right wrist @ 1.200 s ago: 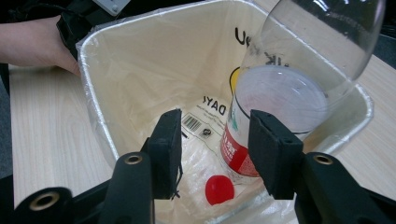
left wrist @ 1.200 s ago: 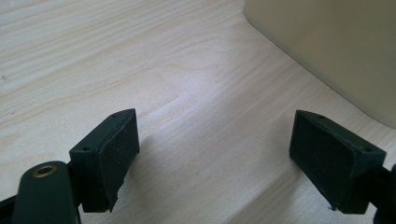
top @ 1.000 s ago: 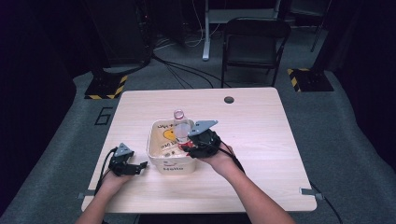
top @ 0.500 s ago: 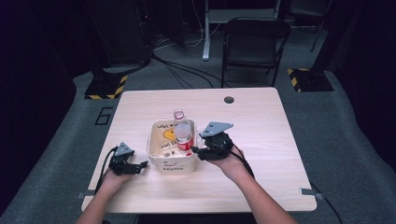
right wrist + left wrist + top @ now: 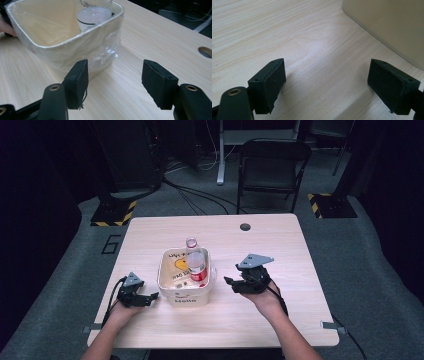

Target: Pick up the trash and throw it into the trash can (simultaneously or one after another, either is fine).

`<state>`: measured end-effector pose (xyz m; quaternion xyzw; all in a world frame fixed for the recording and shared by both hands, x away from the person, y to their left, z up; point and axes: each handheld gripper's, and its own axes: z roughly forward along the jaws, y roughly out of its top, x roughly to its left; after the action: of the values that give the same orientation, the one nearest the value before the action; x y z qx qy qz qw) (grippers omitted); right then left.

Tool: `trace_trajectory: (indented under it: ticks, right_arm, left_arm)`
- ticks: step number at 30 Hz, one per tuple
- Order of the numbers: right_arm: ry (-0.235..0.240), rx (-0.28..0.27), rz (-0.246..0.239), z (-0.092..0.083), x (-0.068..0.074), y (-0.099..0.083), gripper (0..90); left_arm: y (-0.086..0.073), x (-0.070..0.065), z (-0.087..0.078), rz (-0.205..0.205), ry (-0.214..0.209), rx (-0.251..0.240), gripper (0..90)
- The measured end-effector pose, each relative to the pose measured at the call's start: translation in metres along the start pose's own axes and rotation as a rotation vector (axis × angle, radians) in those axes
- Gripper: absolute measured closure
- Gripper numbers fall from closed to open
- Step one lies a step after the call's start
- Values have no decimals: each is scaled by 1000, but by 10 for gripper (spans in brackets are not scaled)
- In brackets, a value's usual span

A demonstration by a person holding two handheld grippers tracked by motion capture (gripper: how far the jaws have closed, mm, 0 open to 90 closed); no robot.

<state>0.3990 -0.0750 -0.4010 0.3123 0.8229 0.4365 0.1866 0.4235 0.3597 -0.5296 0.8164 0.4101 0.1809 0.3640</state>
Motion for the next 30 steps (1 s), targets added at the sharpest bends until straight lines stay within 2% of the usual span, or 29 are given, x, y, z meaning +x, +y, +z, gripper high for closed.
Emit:
trace_trajectory:
  ticks: [8, 17, 26, 30]
  right_arm:
    - [-65, -19, 42, -21, -19, -18, 370]
    - [-123, -33, 97, -36, -36, -38, 366]
    - [-158, -21, 127, -40, -42, -63, 362]
    - [-169, -10, 155, -40, -46, -75, 358]
  left_arm:
    - [0, 0, 0, -2, 1, -2, 148]
    - [0, 0, 0, -3, 1, -4, 148]
    - [0, 0, 0, -3, 1, -3, 149]
    - [0, 0, 0, -3, 1, -3, 149]
